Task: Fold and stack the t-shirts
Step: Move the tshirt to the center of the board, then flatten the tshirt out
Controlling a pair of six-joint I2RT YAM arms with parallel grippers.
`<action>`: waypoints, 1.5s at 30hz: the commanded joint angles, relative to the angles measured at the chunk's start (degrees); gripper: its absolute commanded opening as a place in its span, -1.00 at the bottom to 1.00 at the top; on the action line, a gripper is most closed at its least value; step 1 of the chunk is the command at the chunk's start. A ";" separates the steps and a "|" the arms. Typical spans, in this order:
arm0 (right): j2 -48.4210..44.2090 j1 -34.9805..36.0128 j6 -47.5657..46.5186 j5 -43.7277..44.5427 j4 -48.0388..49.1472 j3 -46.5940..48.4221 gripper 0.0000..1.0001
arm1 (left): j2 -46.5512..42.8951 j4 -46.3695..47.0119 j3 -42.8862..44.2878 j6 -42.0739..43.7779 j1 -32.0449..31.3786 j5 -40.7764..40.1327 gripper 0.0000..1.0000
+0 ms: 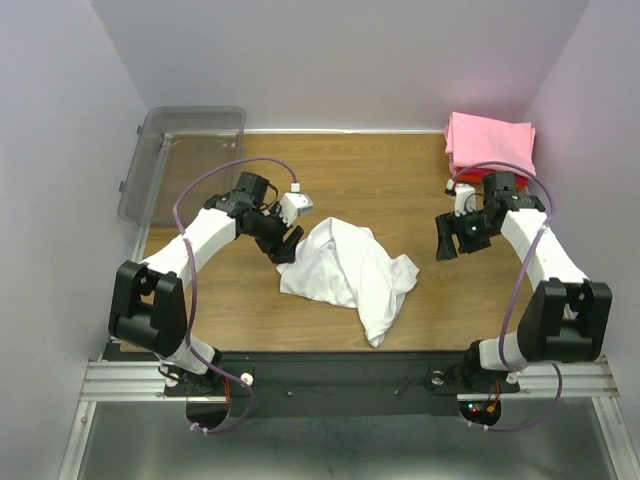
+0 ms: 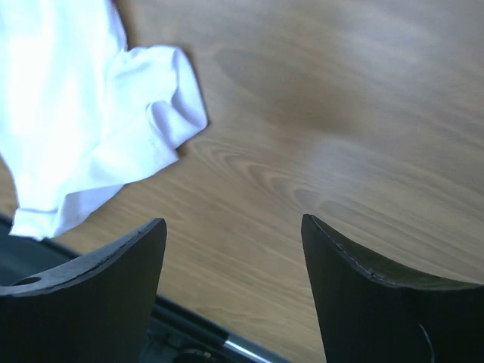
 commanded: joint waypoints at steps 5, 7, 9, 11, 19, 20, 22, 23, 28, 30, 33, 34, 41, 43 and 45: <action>11.62 3.26 -3.07 -8.43 -6.68 0.17 0.53 | 1.43 0.41 -7.09 2.46 -3.11 -2.37 0.46; 15.22 5.44 -1.32 -8.08 -5.02 -0.09 0.57 | 1.78 0.41 -8.49 2.03 -3.37 -2.89 0.47; 17.16 6.51 0.09 -8.60 -3.43 -0.27 0.58 | 1.96 0.76 -9.72 1.33 -4.07 -3.86 0.46; 19.98 8.09 1.67 -10.36 -1.94 0.08 0.57 | 2.57 2.08 -10.61 0.62 -4.43 -5.70 0.44; 26.75 11.88 3.53 -13.61 0.01 -0.27 0.13 | 8.72 1.38 -10.26 0.97 -5.13 -6.06 0.22; 27.01 11.88 3.61 -13.62 0.09 -0.10 -0.02 | 9.16 0.94 -9.65 1.23 -5.22 -4.84 0.04; 27.02 11.88 3.88 -13.00 -0.08 0.78 -0.49 | 10.04 -1.25 -8.86 2.63 -5.22 -2.56 -0.36; 26.76 11.88 4.31 -11.87 -0.08 1.13 -0.68 | 10.05 -1.96 -7.98 3.16 -5.13 -2.02 -0.53; 22.72 6.28 4.58 -7.99 -0.96 6.04 -0.99 | 7.67 -8.70 -0.26 5.18 -0.83 -1.05 -1.00; 22.27 2.49 3.79 -8.25 -2.18 11.81 -0.99 | 8.02 -12.75 7.73 6.33 2.76 -0.52 -1.00; 24.11 -3.05 2.57 -8.17 -4.47 22.44 -0.99 | 11.00 -17.32 20.26 6.77 5.85 0.71 -1.00; 24.90 -4.37 2.65 -8.34 -4.65 25.45 -0.99 | 13.36 -18.21 23.63 6.60 7.34 0.80 -1.00; 32.80 -6.83 6.50 -7.99 -5.27 52.96 -0.99 | 22.96 -25.25 55.52 4.49 12.17 3.60 -1.00; 33.78 -8.59 7.91 -7.99 -5.27 60.85 -0.99 | 22.79 -26.13 60.03 3.88 13.06 4.39 -1.00; 33.96 -9.74 8.53 -8.08 -5.36 64.49 -0.99 | 21.65 -25.52 63.56 3.08 14.81 4.84 -1.00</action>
